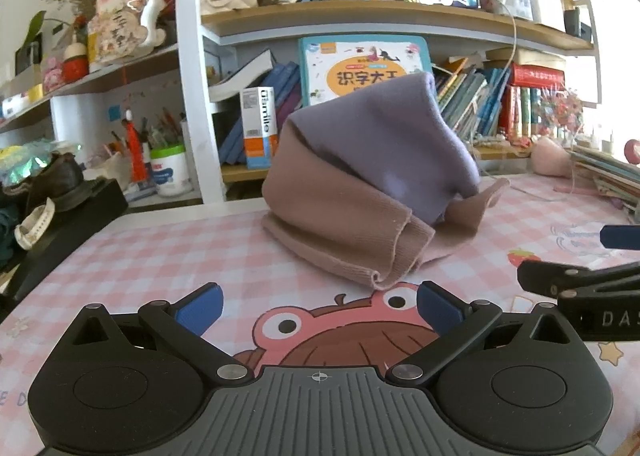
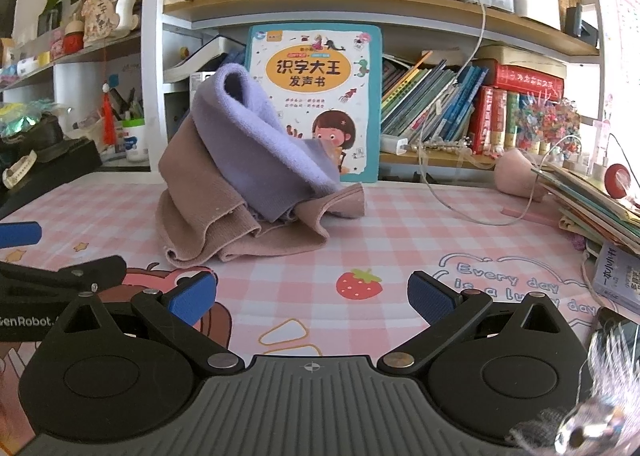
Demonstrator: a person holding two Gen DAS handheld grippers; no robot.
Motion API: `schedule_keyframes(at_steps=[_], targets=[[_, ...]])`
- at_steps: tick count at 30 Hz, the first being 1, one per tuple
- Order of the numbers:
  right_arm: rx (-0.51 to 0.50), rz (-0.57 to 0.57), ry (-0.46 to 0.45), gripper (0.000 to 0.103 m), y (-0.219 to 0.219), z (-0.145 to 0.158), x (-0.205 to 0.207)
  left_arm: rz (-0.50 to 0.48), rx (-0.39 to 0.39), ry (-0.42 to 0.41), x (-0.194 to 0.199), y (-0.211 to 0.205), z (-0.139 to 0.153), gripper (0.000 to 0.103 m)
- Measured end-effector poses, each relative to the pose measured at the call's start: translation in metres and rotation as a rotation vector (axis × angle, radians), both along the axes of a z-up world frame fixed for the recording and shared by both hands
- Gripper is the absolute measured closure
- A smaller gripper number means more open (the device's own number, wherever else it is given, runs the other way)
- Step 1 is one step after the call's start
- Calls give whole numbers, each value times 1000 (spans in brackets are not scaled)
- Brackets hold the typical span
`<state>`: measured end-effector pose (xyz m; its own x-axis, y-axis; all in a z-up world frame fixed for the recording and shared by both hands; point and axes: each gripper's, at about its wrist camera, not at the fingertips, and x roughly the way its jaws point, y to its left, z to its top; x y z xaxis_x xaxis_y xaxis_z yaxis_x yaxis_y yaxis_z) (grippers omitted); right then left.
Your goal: Fold clothes
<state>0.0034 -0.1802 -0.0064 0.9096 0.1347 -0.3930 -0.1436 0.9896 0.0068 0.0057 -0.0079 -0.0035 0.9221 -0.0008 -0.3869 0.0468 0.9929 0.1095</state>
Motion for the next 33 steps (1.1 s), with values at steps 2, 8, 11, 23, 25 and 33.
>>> schedule_keyframes(at_steps=[2,8,11,23,25,33], targets=[[9,-3,-4,0,-2,0,-1,-4,8,-1,0,-2,0,0],[-11,4,-26,0,2,2,-4,39,3,-6,1,0,0,0],[-29,-7,-63,0,5,3,-10,34,-10,5,2,4,0,0],[12,-69,-169,0,-6,7,-25,-150,49,9,28,-18,15,0],[16,-77,-172,0,-7,7,-25,-170,39,-9,39,-21,23,0],[28,-107,-162,0,-10,6,-25,-212,-59,-81,82,-43,60,0]])
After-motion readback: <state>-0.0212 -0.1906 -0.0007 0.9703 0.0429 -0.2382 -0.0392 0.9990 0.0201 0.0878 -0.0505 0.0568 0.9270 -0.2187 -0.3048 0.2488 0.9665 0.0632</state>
